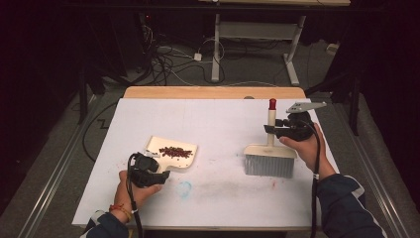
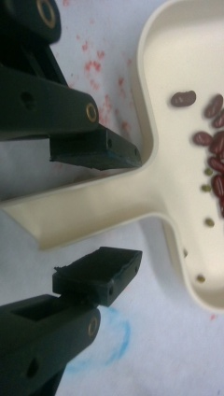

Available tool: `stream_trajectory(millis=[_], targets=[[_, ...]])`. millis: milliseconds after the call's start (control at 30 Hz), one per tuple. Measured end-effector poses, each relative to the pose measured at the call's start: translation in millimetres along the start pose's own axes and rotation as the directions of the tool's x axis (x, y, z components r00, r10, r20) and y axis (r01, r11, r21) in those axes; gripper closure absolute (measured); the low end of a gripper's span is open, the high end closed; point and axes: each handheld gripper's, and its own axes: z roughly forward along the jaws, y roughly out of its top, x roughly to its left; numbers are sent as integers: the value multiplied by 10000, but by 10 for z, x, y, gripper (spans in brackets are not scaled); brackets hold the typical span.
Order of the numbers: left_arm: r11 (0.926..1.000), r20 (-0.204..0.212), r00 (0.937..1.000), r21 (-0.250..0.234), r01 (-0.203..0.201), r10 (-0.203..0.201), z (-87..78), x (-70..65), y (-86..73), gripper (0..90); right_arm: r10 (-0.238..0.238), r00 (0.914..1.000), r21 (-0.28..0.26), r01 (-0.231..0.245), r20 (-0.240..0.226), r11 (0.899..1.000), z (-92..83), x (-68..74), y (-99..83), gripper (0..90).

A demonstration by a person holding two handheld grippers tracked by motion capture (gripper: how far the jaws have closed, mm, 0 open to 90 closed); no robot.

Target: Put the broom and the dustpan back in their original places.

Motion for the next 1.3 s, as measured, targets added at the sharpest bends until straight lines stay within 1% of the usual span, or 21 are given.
stream_trajectory(millis=[133, 200, 267, 333, 367, 433, 500, 533, 567, 600, 633, 700, 733, 800, 833, 867, 933, 1000, 1167, 1233, 1300], targets=[[9973, -36, 9978, -329, -664, 663, -50, -83, -73, 463, 310, 9994, 322, -315, 156, 9990, 178, -79, 7, 595], [9898, -124, 9926, -735, -1217, 1211, -72, -116, -136, 466, 427, 9987, 465, -439, 264, 9980, 258, -108, 15, 595], [9868, -168, 9899, -783, -1418, 1409, -75, -124, -185, 470, 546, 9978, 702, -572, 373, 9959, 333, -141, 27, 591], [9841, 34, 9884, -933, -1508, 1518, -92, -112, -227, 463, 607, 9963, 845, -657, 611, 9943, 398, -171, 33, 584], [9817, 47, 9871, -1056, -1584, 1598, -109, -110, -246, 464, 632, 9955, 905, -695, 707, 9935, 428, -185, 34, 581], [9746, 63, 9830, -1315, -1812, 1836, -141, -104, -276, 459, 677, 9934, 1044, -773, 930, 9915, 484, -205, 34, 572], [9656, 20, 9784, -1618, -2037, 2067, -172, -99, -305, 426, 703, 9911, 1139, -832, 1132, 9900, 527, -217, 33, 569], [9587, -66, 9737, -1732, -2256, 2279, -184, -91, -318, 409, 744, 9898, 1116, -881, 1218, 9898, 542, -221, 31, 568], [9494, -178, 9687, -1948, -2463, 2477, -198, -80, -339, 389, 743, 9887, 1094, -889, 1305, 9900, 559, -226, 27, 565], [9432, -173, 9660, -2121, -2558, 2581, -211, -61, -363, 387, 737, 9870, 1128, -902, 1429, 9895, 581, -231, 21, 562], [9394, -82, 9651, -2272, -2568, 2618, -221, -36, -386, 381, 774, 9854, 1209, -963, 1519, 9880, 608, -238, 10, 561], [9337, -164, 9658, -2520, -2545, 2588, -246, 11, -430, 342, 854, 9823, 1367, -1088, 1666, 9846, 670, -254, -19, 559], [9324, -137, 9661, -2587, -2524, 2577, -254, 25, -439, 310, 899, 9815, 1378, -1139, 1692, 9839, 697, -258, -33, 558], [9242, -236, 9664, -2874, -2517, 2558, -283, 45, -458, 297, 931, 9796, 1352, -1180, 1779, 9838, 725, -261, -45, 549], [9216, -242, 9664, -2955, -2516, 2561, -296, 52, -459, 281, 887, 9780, 1378, -1158, 1886, 9837, 735, -261, -47, 551], [9203, -243, 9663, -2997, -2515, 2562, -304, 56, -459, 272, 862, 9761, 1329, -1141, 1997, 9845, 742, -261, -49, 572], [9167, -370, 9650, -3047, -2585, 2598, -307, 53, -466, 262, 942, 9724, 1139, -1206, 2136, 9861, 738, -266, -45, 566], [9146, -437, 9625, -3026, -2682, 2678, -308, 46, -472, 260, 845, 9696, 1091, -1119, 2295, 9877, 734, -257, -37, 565], [9076, -552, 9591, -3122, -2807, 2776, -323, 31, -480, 255, 912, 9645, 816, -1146, 2478, 9901, 710, -231, -37, 550], [9053, -552, 9585, -3173, -2823, 2795, -329, 28, -486, 255, 939, 9663, 667, -1129, 2397, 9914, 698, -228, -38, 547], [9050, -635, 9583, -3167, -2841, 2786, -338, 27, -492, 252, 1017, 9657, 414, -1148, 2389, 9925, 675, -216, -33, 531]])
